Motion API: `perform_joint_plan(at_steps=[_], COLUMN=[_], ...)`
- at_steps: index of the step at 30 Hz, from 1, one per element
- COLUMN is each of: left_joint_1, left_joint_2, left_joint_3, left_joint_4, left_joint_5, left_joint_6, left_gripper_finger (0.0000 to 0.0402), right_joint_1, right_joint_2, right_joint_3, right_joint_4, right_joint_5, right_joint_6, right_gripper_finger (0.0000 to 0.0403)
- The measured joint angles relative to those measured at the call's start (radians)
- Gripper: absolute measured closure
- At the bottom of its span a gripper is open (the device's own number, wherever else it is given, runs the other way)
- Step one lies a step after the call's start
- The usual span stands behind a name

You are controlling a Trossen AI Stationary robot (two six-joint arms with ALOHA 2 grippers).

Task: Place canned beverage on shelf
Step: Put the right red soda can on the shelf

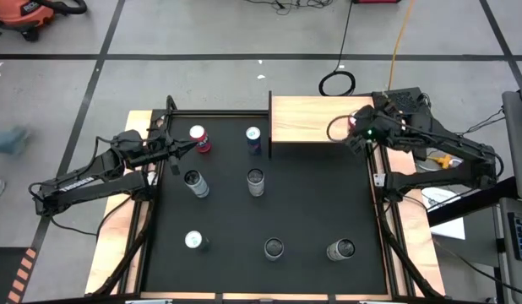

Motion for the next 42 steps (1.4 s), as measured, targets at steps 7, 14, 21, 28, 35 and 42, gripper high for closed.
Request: perform_joint_plan(at_steps=[7,14,21,28,35,42], left_joint_1=[0.0,0.0,0.0,0.0,0.0,0.0], left_joint_2=[0.0,0.0,0.0,0.0,0.0,0.0], left_joint_3=[0.0,0.0,0.0,0.0,0.0,0.0], left_joint_4=[0.0,-0.001,-0.003,-0.006,-0.034,-0.051], left_joint_5=[0.0,0.0,0.0,0.0,0.0,0.0], left_joint_6=[0.0,0.001,0.001,0.002,0.002,0.002], left_gripper_finger=[0.0401,0.0401,0.0401,0.0401,0.0401,0.0401], right_joint_1=[-0.139,-0.304,-0.486,-0.606,-0.669,-0.674], right_joint_2=[0.0,0.001,0.003,0.004,0.008,0.012], right_joint_3=[0.0,0.0,-0.025,-0.123,-0.165,-0.174], right_joint_4=[0.104,0.186,0.271,0.366,0.454,0.476], right_joint_5=[-0.077,-0.183,-0.347,-0.427,-0.485,-0.49], right_joint_6=[-0.076,-0.136,-0.179,-0.195,-0.212,-0.218], right_gripper_finger=[0.009,0.009,0.009,0.009,0.009,0.009])
